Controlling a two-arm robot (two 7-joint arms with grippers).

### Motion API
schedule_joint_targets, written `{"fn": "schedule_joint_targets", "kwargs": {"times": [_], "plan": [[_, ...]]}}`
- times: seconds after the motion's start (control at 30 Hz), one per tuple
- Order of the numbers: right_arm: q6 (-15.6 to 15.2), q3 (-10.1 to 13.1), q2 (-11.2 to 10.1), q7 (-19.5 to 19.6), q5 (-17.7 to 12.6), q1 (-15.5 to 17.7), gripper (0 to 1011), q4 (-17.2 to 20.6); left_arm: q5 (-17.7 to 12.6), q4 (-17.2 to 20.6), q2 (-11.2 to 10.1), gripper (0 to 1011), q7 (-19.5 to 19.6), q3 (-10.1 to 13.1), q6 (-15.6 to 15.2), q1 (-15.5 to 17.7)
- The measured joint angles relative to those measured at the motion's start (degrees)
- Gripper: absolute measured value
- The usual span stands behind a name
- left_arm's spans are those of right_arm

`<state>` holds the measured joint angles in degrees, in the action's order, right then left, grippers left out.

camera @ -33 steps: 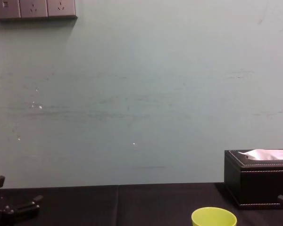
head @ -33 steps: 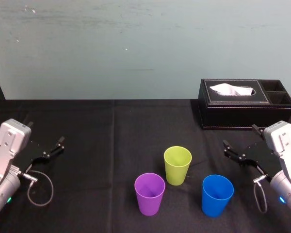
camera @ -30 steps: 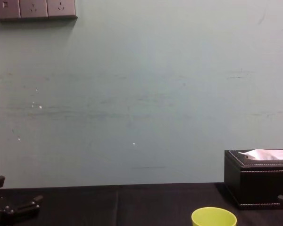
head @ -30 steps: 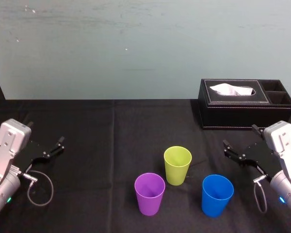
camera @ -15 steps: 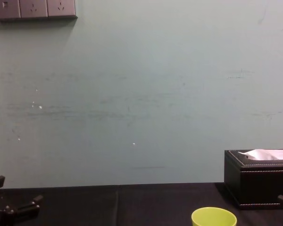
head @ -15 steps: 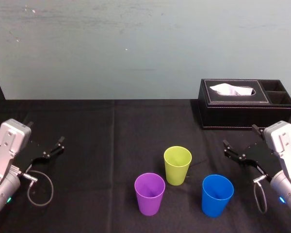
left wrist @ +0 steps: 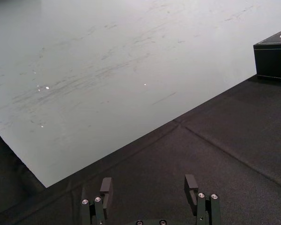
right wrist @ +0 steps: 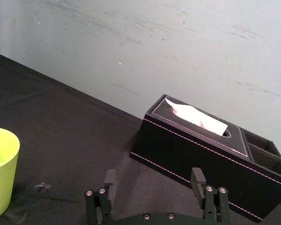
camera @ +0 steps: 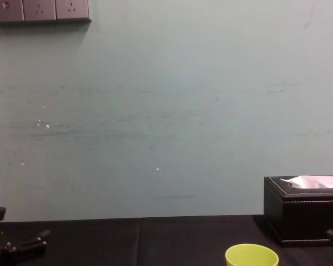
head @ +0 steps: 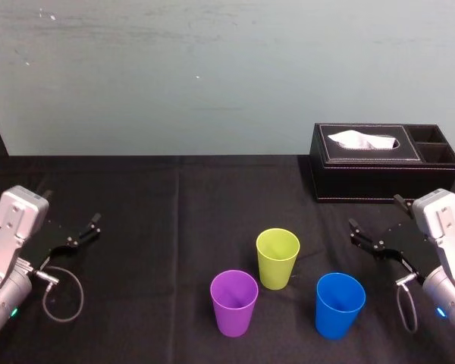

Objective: Stack the three plastic cups sequentially using one hand.

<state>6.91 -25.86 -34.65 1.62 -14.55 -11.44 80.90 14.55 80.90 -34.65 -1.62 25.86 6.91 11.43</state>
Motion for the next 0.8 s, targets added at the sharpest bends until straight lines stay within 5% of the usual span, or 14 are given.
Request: {"fn": "schedule_joint_targets", "kwargs": {"times": [0.5, 0.8], "plan": [[0.0, 0.0, 0.0, 0.0, 0.0, 0.0, 1004, 0.0, 0.0, 0.0, 0.0, 1000, 0.0, 0.0, 0.0, 0.0], [-0.1, 2.9, -0.4, 0.0, -0.7, 2.9, 1004, 3.5, 0.0, 0.0, 0.0, 1000, 0.0, 0.0, 0.0, 0.0]]}}
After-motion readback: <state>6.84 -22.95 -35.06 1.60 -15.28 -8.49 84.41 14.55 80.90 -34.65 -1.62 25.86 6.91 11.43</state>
